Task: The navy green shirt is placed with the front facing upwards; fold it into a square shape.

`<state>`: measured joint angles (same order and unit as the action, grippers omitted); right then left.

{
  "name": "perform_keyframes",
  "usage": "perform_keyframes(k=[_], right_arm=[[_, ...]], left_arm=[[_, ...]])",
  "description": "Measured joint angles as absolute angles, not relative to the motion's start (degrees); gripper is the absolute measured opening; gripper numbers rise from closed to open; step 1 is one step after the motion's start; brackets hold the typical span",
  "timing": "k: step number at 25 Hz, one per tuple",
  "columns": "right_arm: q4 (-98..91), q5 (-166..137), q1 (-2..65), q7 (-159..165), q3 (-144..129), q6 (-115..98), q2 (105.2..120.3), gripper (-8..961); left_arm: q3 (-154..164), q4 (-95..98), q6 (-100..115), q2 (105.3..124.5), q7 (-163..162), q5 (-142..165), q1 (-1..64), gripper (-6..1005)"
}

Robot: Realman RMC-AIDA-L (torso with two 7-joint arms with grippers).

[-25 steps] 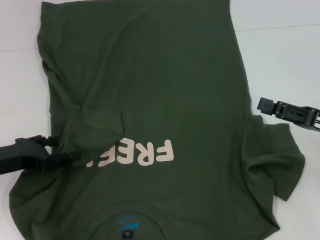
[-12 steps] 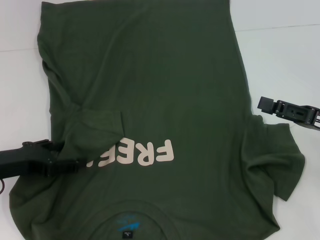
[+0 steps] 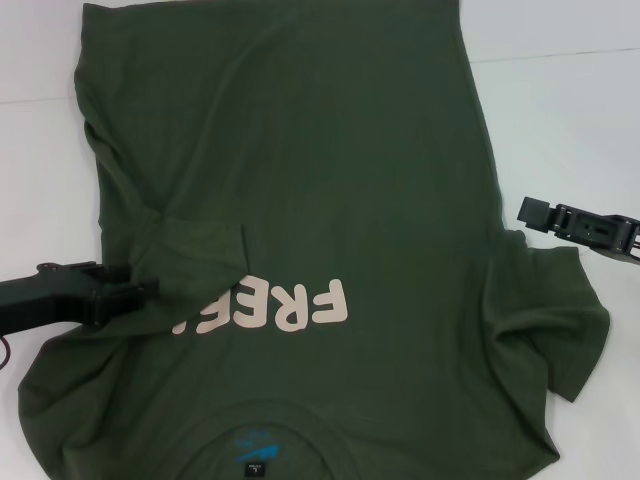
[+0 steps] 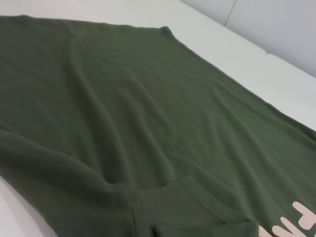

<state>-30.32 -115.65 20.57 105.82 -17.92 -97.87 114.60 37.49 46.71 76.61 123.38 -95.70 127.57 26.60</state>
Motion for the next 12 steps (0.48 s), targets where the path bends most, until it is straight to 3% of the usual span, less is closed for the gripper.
perform_keyframes(k=[6,9,12], right_arm=[[-30.3,-115.6,20.4,105.8,-17.8,-97.8,114.57,827],[-30.3,-115.6,20.4,105.8,-17.8,-97.8,114.52,827],[-30.3,-115.6,20.4,105.8,-17.8,-97.8,114.51,827]], left_arm=[[37.0,46.8,77.0,123.2,-96.1,127.6,26.5,556],[37.0,46.8,77.2,123.05,-96.4,127.6,26.5,310],[37.2,46.9,77.3,123.01,-96.5,127.9,26.5,173]])
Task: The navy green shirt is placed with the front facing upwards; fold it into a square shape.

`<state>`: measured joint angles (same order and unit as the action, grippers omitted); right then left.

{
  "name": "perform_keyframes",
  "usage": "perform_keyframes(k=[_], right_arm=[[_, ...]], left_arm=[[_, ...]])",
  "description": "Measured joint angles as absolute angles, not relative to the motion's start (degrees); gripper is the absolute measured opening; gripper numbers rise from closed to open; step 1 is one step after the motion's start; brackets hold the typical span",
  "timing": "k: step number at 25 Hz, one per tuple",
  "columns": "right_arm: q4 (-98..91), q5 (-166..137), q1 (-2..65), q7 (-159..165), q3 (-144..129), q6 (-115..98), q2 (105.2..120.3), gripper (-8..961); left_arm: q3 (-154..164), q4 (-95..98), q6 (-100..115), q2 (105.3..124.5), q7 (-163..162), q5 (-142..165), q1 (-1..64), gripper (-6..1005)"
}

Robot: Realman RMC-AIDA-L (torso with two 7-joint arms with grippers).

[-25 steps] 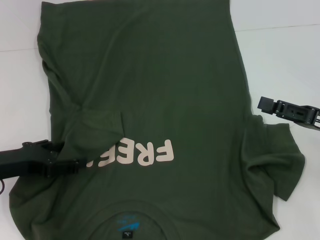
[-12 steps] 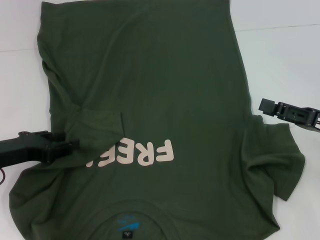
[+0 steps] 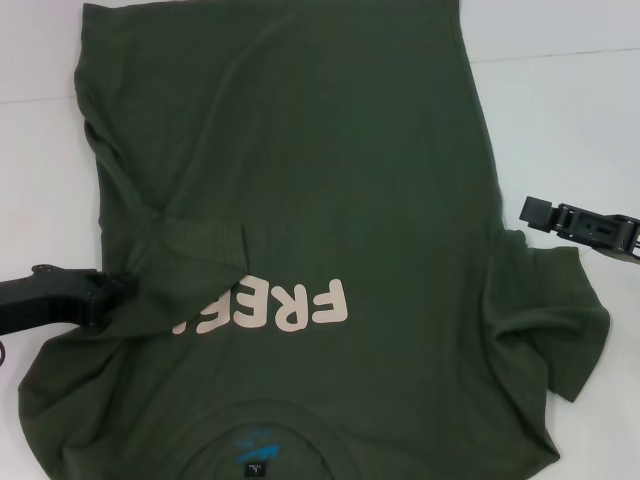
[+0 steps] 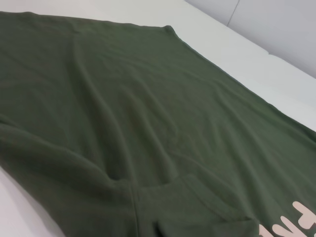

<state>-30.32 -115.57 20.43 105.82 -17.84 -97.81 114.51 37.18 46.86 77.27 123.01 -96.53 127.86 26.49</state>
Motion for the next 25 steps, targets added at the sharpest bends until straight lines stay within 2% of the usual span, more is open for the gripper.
perform_keyframes(k=[2,7,20,25], right_arm=[[-30.3,-115.6,20.5,105.8,-17.8,-97.8,114.51,827],[-30.3,-115.6,20.5,105.8,-17.8,-97.8,114.51,827],[-30.3,-115.6,20.5,105.8,-17.8,-97.7,114.51,827],[-30.3,-115.6,20.6,105.8,-17.8,-97.7,114.52,827]], left_arm=[[37.2,46.8,77.3,123.0,-96.5,128.3,26.6,81],[37.3,46.7,77.4,122.97,-96.5,128.6,26.7,0],[36.3,47.1,85.6,122.8,-97.3,127.3,27.0,-1],[36.5,46.7,86.5,123.36,-97.3,127.3,27.0,-1]])
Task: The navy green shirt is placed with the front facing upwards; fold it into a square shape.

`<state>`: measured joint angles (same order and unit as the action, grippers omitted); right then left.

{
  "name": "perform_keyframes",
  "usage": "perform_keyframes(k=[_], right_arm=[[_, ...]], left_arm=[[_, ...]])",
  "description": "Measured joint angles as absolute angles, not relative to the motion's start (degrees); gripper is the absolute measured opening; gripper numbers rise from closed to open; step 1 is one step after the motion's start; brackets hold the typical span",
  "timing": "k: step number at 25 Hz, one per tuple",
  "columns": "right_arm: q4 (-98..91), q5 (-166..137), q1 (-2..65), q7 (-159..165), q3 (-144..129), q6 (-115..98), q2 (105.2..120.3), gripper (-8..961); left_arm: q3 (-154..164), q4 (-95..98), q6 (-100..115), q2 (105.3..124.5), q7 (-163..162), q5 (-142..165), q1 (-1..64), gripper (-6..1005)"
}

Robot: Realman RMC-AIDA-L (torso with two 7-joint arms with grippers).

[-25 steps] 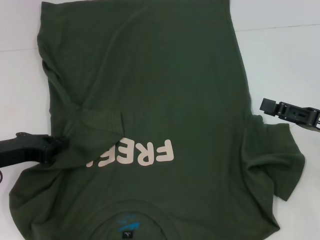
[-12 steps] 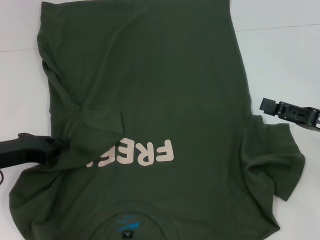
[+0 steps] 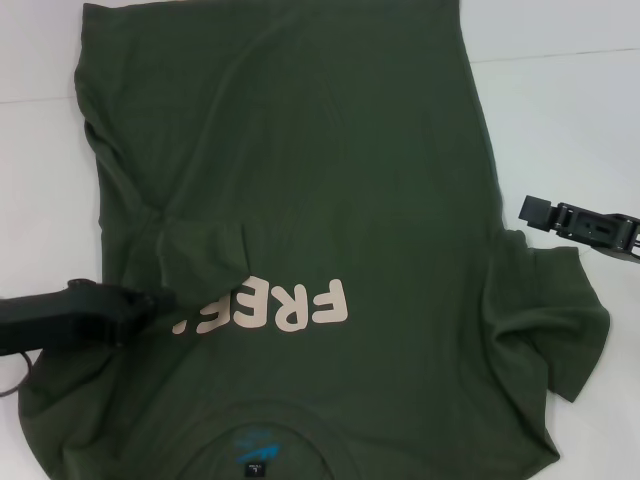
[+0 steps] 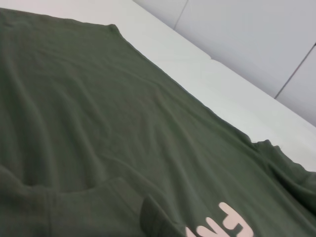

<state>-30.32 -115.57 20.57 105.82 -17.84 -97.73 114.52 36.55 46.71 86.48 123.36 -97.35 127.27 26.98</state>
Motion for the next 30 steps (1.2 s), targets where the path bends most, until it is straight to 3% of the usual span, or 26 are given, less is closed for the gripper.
perform_keyframes(k=[30], right_arm=[[-30.3,-115.6,20.4,105.8,-17.8,-97.8,114.69,827]], left_arm=[[37.5,39.9,88.2,123.93,-95.7,126.0,26.8,15]])
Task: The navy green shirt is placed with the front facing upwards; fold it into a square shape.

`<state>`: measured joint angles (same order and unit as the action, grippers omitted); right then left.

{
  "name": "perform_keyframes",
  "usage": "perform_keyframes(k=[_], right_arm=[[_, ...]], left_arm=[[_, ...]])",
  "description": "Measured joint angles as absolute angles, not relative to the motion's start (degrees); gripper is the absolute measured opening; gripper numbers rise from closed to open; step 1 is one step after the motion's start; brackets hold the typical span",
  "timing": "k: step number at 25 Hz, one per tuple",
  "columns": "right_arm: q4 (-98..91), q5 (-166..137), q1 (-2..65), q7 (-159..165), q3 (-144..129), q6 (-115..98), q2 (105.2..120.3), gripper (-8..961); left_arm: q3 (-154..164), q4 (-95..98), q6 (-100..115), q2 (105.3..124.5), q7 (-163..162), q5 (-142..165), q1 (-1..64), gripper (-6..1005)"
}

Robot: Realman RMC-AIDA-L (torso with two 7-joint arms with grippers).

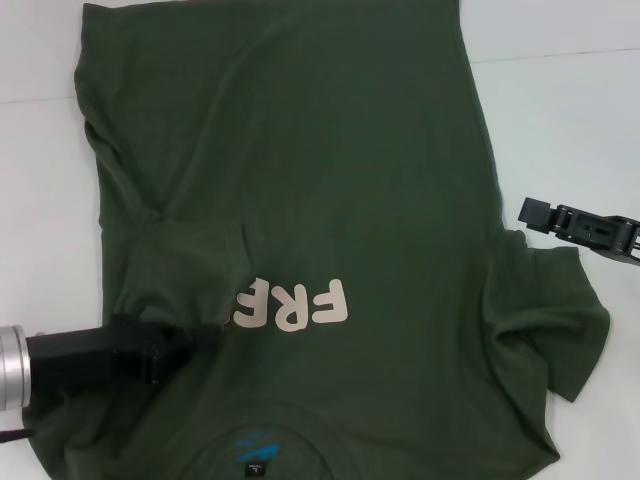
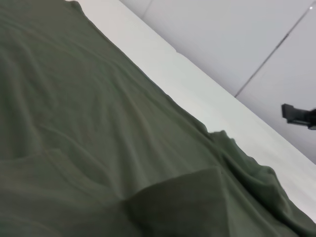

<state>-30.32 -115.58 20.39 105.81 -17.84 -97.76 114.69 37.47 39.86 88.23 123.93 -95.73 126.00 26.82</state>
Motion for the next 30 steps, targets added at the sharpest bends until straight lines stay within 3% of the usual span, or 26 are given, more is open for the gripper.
perform_keyframes(k=[7,12,24,30], right_arm=[[-30.3,-115.6,20.4,105.8,-17.8,-97.8,114.69,826],[-30.3,-115.6,20.4,105.8,-17.8,-97.8,114.69,828],[-30.4,-115.8,20.4,103.5,-18.2,-100.8,114.52,831],[-30.8,-115.6,20.5,102.4,-15.3,-107.7,113.23,832]], left_arm=[[40.2,39.8,89.7,123.89,-95.7,126.7,26.6,123],[39.5,40.9,92.6,123.76,-95.5,127.0,26.9,335],[25.5,42.1,93.0,123.02,-93.5,116.7,26.2,535],[23.0,42.1,93.0,123.15,-90.3,111.7,24.8,805]])
